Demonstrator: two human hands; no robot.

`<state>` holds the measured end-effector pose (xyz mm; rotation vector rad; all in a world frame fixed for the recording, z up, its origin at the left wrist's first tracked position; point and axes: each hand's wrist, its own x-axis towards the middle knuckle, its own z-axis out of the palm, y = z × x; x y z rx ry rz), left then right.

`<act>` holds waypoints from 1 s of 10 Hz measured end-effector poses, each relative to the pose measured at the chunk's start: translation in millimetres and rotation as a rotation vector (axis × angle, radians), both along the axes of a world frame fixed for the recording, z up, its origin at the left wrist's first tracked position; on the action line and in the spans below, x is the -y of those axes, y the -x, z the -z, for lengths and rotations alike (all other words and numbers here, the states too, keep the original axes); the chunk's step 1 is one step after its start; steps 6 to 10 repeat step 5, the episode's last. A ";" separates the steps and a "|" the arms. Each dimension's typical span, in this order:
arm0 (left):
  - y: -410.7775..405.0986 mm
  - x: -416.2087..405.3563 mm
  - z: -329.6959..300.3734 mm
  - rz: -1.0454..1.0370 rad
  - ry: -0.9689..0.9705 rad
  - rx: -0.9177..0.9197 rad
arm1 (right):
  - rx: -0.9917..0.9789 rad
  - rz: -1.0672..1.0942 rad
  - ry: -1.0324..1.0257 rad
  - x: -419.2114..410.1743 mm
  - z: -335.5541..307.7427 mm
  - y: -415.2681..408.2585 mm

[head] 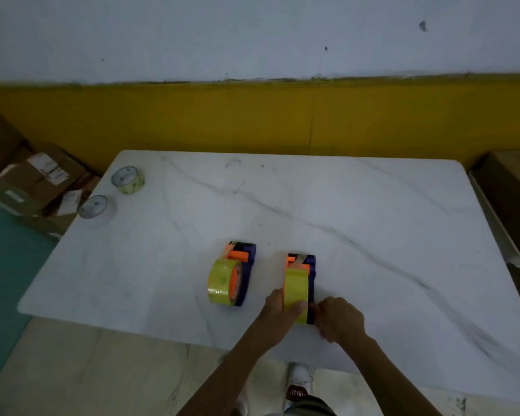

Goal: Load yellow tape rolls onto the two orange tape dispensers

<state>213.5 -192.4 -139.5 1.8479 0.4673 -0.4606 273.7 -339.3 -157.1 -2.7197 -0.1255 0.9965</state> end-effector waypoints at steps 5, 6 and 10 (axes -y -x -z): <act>71.2 -57.1 -24.0 -0.138 -0.097 0.153 | 0.143 0.476 -0.709 73.0 -17.2 99.1; 71.2 -57.1 -24.0 -0.138 -0.097 0.153 | 0.143 0.476 -0.709 73.0 -17.2 99.1; 71.2 -57.1 -24.0 -0.138 -0.097 0.153 | 0.143 0.476 -0.709 73.0 -17.2 99.1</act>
